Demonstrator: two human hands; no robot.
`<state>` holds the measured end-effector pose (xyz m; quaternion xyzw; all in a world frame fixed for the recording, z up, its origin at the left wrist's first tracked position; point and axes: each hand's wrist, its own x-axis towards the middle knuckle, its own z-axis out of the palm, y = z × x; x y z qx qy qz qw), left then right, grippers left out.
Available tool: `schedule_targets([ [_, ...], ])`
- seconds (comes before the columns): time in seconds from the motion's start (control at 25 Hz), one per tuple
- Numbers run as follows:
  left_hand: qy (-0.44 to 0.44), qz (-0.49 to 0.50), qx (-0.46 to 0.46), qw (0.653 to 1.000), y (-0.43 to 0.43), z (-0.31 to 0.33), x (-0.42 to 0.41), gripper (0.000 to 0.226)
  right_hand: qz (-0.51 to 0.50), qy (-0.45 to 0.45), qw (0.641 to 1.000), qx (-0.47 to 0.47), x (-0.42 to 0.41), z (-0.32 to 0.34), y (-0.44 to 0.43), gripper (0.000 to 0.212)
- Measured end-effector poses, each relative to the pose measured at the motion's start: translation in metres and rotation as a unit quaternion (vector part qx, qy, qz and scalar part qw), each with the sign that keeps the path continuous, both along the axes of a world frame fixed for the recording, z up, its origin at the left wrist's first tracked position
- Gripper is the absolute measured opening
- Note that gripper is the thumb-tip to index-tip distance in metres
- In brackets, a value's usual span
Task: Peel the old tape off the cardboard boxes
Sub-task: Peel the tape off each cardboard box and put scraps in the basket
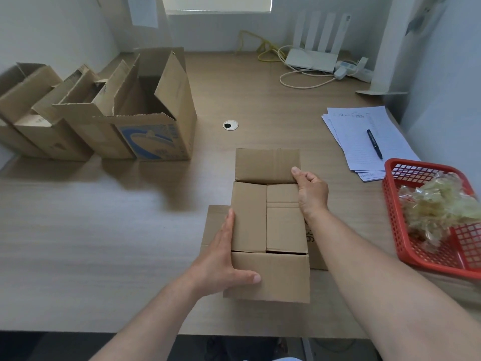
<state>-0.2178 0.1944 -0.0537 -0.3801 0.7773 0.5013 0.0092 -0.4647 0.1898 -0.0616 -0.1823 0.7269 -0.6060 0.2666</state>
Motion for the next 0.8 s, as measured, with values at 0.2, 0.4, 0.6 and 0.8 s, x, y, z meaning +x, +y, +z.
schedule_targets([
  [0.2, 0.006, 0.053, 0.032, 0.998, -0.001, -0.001, -0.003, 0.145, 0.052, 0.089, 0.99, 0.096, 0.007, 0.014, 0.02, 0.019],
  [0.4, 0.01, 0.059, 0.031, 0.998, -0.001, -0.002, -0.004, 0.146, 0.182, 0.329, 0.892, 0.251, 0.05, 0.017, 0.074, 0.078],
  [0.6, 0.016, 0.062, 0.015, 0.998, 0.002, -0.004, -0.006, 0.144, 0.225, 0.304, 0.867, 0.325, 0.067, 0.02, 0.086, 0.1],
  [0.8, 0.024, 0.059, 0.016, 0.998, 0.0, -0.004, -0.008, 0.14, 0.207, 0.327, 0.86, 0.334, 0.067, 0.027, 0.079, 0.087],
])
